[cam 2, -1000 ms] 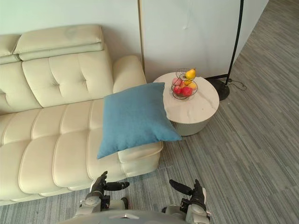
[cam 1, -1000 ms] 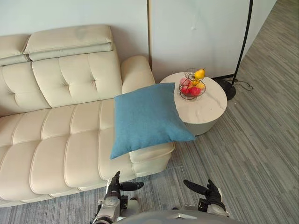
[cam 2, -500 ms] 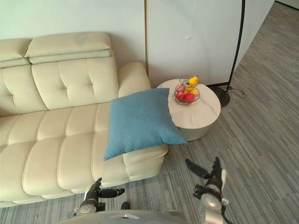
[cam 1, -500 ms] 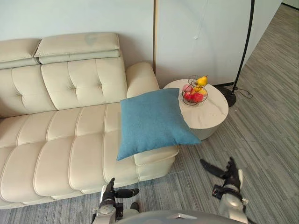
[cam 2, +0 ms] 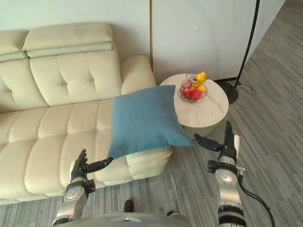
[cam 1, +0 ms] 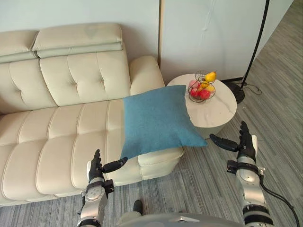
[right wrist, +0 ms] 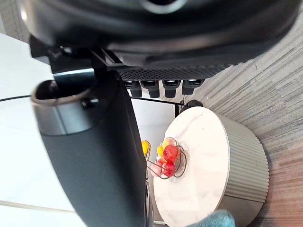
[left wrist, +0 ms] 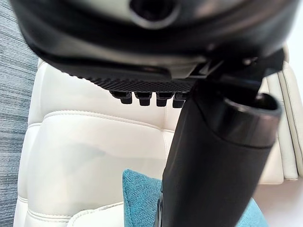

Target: Pick up cushions and gather them together orderly.

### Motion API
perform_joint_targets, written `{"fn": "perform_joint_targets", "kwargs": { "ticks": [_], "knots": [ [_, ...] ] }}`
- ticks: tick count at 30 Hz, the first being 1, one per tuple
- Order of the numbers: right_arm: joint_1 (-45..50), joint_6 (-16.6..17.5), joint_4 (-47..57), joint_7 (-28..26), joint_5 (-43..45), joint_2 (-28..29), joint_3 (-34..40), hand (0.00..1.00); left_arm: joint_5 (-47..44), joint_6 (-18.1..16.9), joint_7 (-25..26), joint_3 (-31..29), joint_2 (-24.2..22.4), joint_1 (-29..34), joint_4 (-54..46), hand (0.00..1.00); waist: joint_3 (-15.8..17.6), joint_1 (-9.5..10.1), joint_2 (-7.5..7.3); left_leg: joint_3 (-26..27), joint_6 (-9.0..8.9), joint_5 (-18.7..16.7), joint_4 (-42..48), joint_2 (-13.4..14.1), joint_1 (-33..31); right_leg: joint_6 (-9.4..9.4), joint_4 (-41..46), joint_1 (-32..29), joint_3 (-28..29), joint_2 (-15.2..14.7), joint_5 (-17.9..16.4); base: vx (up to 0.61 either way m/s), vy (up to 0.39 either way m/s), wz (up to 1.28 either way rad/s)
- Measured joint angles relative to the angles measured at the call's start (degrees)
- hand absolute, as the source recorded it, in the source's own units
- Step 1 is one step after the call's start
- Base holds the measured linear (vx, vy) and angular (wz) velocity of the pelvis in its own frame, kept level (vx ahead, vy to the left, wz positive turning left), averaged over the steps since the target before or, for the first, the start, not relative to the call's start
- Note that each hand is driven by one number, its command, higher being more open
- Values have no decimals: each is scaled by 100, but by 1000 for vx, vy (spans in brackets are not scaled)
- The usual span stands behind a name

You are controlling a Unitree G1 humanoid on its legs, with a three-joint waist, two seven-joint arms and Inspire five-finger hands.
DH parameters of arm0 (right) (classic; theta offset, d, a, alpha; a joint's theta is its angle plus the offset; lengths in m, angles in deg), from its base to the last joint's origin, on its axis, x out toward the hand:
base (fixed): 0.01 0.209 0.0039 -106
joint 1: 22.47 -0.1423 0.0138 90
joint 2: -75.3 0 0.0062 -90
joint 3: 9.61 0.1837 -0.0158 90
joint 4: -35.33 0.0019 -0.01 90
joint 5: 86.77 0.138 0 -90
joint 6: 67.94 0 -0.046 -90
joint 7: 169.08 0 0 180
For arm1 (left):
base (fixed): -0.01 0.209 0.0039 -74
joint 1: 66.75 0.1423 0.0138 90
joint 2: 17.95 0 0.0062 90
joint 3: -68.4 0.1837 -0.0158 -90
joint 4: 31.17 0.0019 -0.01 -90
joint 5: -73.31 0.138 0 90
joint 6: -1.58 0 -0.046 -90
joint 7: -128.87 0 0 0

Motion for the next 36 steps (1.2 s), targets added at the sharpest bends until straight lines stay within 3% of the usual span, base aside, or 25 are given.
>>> {"fn": "perform_joint_targets", "kwargs": {
  "ticks": [6,13,14,21,28,31,36],
  "knots": [
    [-918,-20,-545,7,30,-8,-698,100,3,1,218,466,77,-828,-53,100,402,55,-13,-31,67,189,4,-11,-463,-14,-244,-342,-8,35,297,-59,31,3],
    [-1771,-62,-678,68,42,110,-1141,100,0,0,384,901,94,-1744,-212,100,860,99,-113,-1,95,272,112,-12,-943,-63,-170,-815,93,37,409,-62,20,-1],
    [-1887,-66,-729,108,47,114,-1190,0,-2,0,395,933,96,-1844,-212,0,908,100,-125,6,95,272,137,-9,-1007,-71,-155,-881,114,40,415,-72,1,-6],
    [-2633,-107,-1077,426,269,214,-1373,0,-137,2,626,1342,199,-2679,-197,0,1316,116,-112,19,94,272,366,49,-1380,-120,-2,-1241,177,81,456,-55,-10,-3],
    [-2816,-108,-1073,502,301,195,-1670,0,-461,-18,747,1390,279,-2959,-220,0,1363,138,-38,17,70,288,437,87,-1495,-131,128,-1389,278,116,445,-42,-11,-2],
    [-2726,-108,-814,510,313,201,-1734,0,-482,-19,798,1578,261,-2899,-526,0,1361,136,-33,16,52,313,367,89,-1472,-132,134,-1406,282,117,439,-12,-1,0],
    [-1587,-108,188,489,250,215,-1661,0,-507,-16,680,1751,193,-2048,-1378,0,1349,122,-15,11,49,354,103,56,-924,-134,83,-948,327,95,341,58,3,4]
  ]
}}
